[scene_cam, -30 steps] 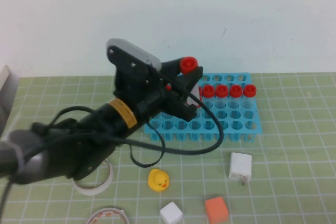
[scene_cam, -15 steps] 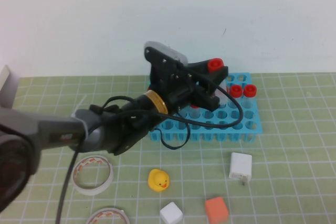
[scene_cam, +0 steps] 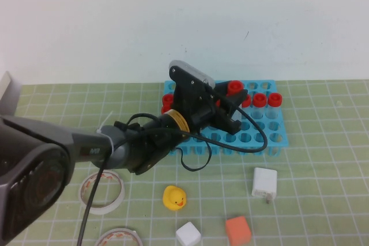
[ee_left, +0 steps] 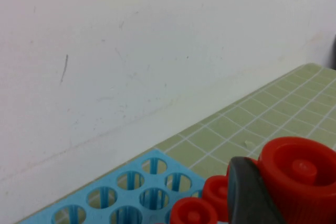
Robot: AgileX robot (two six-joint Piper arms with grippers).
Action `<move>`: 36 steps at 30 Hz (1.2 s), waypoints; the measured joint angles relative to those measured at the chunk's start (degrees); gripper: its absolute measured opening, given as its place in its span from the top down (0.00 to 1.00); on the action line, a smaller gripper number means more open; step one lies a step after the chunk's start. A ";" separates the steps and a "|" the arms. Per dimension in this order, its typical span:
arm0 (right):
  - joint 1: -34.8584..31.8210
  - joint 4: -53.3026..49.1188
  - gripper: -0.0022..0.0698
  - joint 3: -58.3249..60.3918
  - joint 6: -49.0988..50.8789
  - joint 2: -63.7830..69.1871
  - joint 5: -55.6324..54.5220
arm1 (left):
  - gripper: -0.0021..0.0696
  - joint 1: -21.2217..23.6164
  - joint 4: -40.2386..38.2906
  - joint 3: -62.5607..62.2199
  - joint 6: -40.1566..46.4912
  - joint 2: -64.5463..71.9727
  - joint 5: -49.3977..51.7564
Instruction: Place the test tubes
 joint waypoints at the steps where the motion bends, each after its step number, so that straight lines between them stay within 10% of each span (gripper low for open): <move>1: 0.00 0.00 0.97 0.00 0.00 0.00 0.00 | 0.60 0.00 -0.30 -0.25 0.22 0.43 0.00; 36: 0.00 0.00 0.97 0.00 0.00 0.00 0.00 | 0.60 0.00 -8.78 -2.13 7.77 6.75 -3.27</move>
